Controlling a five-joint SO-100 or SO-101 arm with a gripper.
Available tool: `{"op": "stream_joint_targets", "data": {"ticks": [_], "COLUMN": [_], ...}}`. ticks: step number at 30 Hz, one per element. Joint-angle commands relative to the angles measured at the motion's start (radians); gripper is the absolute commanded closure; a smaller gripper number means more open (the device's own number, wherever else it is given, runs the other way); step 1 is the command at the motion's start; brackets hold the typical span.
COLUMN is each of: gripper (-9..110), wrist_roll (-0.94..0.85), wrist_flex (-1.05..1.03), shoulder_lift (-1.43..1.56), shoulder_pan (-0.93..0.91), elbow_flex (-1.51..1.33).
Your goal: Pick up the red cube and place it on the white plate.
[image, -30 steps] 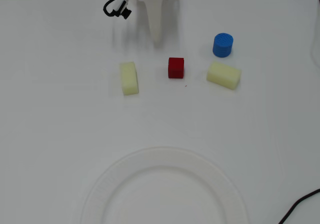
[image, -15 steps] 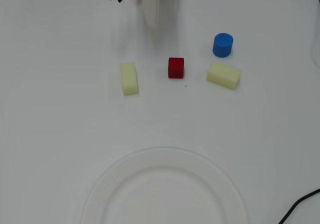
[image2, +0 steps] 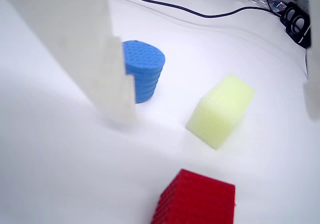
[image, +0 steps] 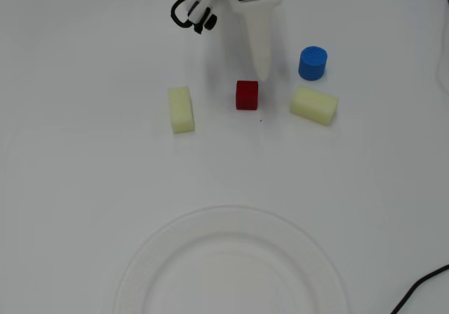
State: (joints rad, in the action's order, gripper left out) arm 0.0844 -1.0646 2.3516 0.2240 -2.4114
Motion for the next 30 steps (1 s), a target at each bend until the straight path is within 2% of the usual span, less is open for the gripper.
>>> {"op": "stream_joint_targets", "data": {"ticks": [1, 17, 22, 30], "gripper": [69, 67, 70, 82], "wrist_roll": [0.011, -0.012, -0.026, -0.064], "wrist_flex": [0.100, 0.293, 0.333, 0.379], "shoulder_lift": [-0.060, -0.164, -0.219, -0.232], "shoulder_pan": [-0.009, -0.081, -0.089, -0.075], "elbow_flex": [0.018, -0.147, -0.138, -0.150]}}
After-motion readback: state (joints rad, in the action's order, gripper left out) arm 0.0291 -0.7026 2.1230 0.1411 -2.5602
